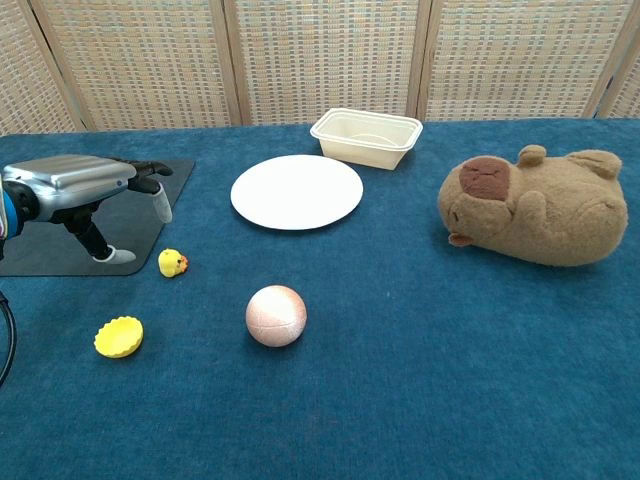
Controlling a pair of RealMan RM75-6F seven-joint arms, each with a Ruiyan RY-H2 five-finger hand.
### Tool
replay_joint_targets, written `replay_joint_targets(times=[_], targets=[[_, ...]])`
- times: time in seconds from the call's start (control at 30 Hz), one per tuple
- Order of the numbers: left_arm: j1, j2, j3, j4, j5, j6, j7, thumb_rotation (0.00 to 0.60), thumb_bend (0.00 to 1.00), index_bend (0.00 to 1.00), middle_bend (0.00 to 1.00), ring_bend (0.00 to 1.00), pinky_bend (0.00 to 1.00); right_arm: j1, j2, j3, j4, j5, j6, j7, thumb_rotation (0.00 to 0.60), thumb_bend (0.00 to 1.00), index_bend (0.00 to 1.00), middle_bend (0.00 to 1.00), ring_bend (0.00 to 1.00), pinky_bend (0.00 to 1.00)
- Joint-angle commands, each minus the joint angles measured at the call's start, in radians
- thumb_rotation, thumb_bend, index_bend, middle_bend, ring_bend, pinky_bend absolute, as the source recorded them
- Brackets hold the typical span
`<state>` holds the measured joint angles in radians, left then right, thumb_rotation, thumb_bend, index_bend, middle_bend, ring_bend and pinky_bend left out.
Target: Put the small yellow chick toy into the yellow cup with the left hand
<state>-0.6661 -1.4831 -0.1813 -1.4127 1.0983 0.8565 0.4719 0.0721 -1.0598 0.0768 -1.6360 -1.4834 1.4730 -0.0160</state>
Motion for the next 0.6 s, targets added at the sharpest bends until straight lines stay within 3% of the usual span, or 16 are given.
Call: replay_joint_targets(times=[0.03, 0.47, 0.6], targets=[[-0.016, -0.032, 0.011, 0.045, -0.005, -0.020, -0.031, 0.600, 0.28, 0.34, 0.00, 0.00, 0.00, 0.002, 0.000, 0.000, 0.001, 0.003, -0.005, 0.001, 0.600, 0.00, 0.04, 0.00, 0.00, 0.00], [-0.062, -0.132, 0.022, 0.170, -0.030, -0.059, -0.081, 0.600, 0.29, 0.39, 0.00, 0.00, 0.00, 0.007, 0.001, 0.006, 0.008, 0.023, -0.020, 0.015, 0.600, 0.00, 0.04, 0.00, 0.00, 0.00], [-0.068, -0.143, 0.025, 0.182, -0.038, -0.054, -0.079, 0.600, 0.30, 0.45, 0.00, 0.00, 0.00, 0.007, 0.002, 0.007, 0.009, 0.026, -0.019, 0.020, 0.600, 0.00, 0.04, 0.00, 0.00, 0.00]])
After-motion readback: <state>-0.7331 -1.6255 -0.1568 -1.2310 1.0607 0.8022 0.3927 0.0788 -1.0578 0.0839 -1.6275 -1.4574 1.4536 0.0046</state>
